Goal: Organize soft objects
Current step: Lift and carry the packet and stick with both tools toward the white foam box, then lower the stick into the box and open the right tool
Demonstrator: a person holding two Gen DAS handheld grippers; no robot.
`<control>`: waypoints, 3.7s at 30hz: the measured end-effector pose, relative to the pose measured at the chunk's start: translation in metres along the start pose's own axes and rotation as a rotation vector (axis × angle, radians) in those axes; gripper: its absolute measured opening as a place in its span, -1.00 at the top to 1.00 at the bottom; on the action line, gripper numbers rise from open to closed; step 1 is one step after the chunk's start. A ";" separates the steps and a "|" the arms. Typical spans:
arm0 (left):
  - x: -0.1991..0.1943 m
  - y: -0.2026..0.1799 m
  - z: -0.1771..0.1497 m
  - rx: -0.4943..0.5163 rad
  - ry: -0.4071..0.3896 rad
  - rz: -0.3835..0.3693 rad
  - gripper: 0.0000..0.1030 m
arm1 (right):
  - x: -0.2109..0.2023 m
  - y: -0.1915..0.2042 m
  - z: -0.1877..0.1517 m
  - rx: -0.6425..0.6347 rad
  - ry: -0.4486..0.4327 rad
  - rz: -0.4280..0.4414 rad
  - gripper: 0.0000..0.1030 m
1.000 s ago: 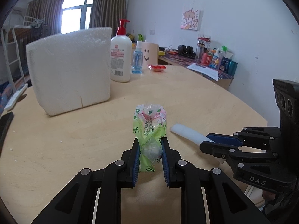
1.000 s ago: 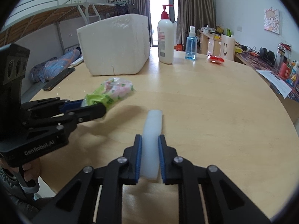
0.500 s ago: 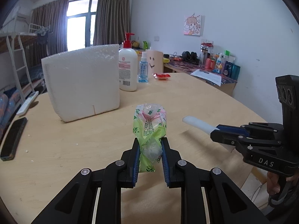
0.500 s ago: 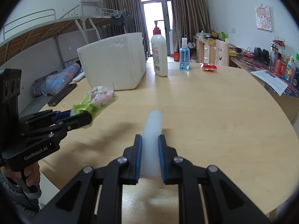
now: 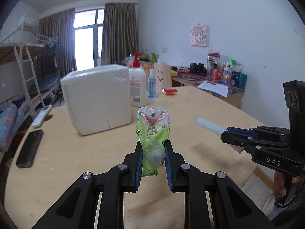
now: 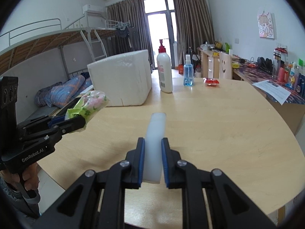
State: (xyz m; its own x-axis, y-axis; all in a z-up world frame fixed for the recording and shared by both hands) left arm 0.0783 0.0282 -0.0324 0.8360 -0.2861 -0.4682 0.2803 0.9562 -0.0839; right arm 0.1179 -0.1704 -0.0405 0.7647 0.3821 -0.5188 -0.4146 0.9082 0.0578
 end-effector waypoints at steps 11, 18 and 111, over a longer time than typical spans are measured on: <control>-0.040 -0.015 0.004 0.034 -0.079 0.031 0.56 | -0.037 0.004 0.006 -0.019 -0.098 -0.002 0.60; -0.067 -0.024 0.005 0.061 -0.128 0.041 0.56 | -0.056 0.011 0.009 -0.040 -0.148 0.007 0.60; 0.000 0.145 0.145 -0.086 -0.151 0.236 0.56 | 0.093 0.092 0.205 -0.257 -0.109 0.211 0.60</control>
State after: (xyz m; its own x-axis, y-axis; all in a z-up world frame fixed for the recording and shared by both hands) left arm 0.1874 0.1575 0.0826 0.9360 -0.0545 -0.3477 0.0339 0.9973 -0.0650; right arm 0.2518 -0.0166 0.0914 0.6915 0.5851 -0.4237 -0.6691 0.7399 -0.0701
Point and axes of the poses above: each gripper's, at about its wrist camera, not at the fingertips, and x roughly the way its jaws point, y to its left, z to its top, the point moved 1 cm from there along x, roughly the way its jaws point, and after that the axes turned 8 degrees about -z, right-handed, at the moved point
